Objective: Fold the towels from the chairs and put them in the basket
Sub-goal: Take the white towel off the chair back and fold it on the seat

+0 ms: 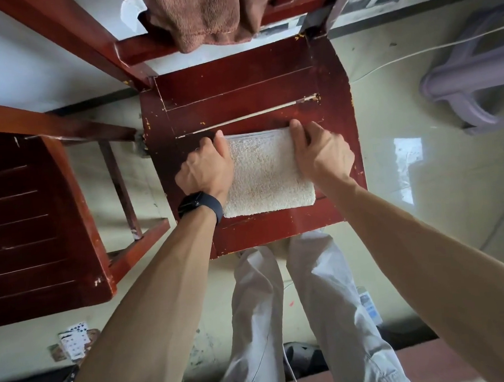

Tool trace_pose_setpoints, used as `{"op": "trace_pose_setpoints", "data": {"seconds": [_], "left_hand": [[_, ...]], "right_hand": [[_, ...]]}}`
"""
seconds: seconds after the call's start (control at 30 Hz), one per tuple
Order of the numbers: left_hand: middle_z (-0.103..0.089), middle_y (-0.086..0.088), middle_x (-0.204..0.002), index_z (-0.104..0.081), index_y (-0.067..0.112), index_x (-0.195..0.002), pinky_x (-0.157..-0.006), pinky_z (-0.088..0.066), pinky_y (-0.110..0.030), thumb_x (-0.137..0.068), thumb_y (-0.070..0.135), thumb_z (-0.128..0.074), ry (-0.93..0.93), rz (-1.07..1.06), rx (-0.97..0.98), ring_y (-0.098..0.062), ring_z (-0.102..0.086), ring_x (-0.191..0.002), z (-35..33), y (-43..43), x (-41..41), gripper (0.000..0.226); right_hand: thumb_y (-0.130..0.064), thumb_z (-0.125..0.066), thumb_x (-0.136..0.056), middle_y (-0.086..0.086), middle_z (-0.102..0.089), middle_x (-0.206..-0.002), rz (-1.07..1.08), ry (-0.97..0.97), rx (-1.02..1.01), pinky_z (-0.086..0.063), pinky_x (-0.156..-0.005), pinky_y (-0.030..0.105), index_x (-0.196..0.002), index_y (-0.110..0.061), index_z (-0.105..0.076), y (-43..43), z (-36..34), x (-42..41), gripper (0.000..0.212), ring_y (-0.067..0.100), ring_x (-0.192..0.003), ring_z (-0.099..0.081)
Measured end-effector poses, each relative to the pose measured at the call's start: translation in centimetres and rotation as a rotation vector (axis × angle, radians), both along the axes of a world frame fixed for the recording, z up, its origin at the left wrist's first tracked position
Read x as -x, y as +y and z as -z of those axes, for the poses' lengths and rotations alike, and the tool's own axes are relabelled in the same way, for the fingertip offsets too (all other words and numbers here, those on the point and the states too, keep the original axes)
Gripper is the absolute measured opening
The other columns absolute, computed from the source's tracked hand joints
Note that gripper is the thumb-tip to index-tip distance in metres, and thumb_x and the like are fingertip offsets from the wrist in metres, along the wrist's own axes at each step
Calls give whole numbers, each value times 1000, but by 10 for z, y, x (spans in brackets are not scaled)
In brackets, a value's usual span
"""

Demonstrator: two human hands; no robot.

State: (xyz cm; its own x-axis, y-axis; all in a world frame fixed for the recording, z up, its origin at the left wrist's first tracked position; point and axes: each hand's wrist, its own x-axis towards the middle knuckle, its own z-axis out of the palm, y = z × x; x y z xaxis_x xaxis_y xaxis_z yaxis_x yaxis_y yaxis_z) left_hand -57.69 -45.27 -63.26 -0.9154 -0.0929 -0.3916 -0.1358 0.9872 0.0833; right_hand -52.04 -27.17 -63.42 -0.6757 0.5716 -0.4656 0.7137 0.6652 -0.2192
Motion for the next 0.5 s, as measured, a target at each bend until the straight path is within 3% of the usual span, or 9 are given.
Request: {"op": "trace_pose_setpoints", "data": {"seconds": [0.1,0.17,0.23,0.33,0.4,0.5], "left_hand": [[-69,-15,-101,-55,13,-114,-66,-34,-37,-104,50,-18,17,-82,-62,-39,-65,-92,-3,-1,-4,53],[-64,-12,-107,-53,15,-115,-65,-42,-39,-102,46,-24,146,-68,-205,-35,-61,-93,-9,-6,-15,44],[-58,-13,-124,-55,14,-126,-83,-48,-45,-101,38,-39,276,146,-252,-32,-56,-108,-13,-11,-35,38],[-35,-7,-157,-41,15,-149,-115,-27,-50,-99,36,-44,219,538,-264,-28,-33,-144,-10,-10,-59,55],[-17,-2,-165,-25,20,-157,-122,-12,-52,-100,40,-40,136,631,-223,-24,-13,-153,-1,-10,-61,62],[-6,-1,-167,-15,25,-159,-122,-8,-55,-101,46,-36,82,601,-163,-27,-2,-154,18,-17,-54,65]], "right_hand": [[-69,-33,-95,-3,-60,-88,157,69,73,-38,-72,34,-91,-27,-49,-2,-4,-5,45,22,-78,-52],[-61,-40,-97,-3,-61,-96,225,228,114,-39,-77,36,-98,-25,-51,-8,-10,-18,38,17,-85,-46],[-47,-46,-99,-1,-61,-105,116,398,74,-42,-88,43,-110,-18,-57,-16,-16,-37,33,20,-93,-47],[-37,-46,-99,11,-54,-140,-162,413,49,-38,-105,43,-136,-11,-54,-31,-14,-61,46,29,-127,-47],[-39,-39,-102,11,-39,-157,-356,389,45,-29,-115,47,-149,-12,-43,-39,-6,-64,55,28,-147,-32],[-43,-31,-106,4,-17,-167,-531,248,15,-15,-122,57,-158,-18,-24,-39,11,-50,58,20,-155,-7]]}}
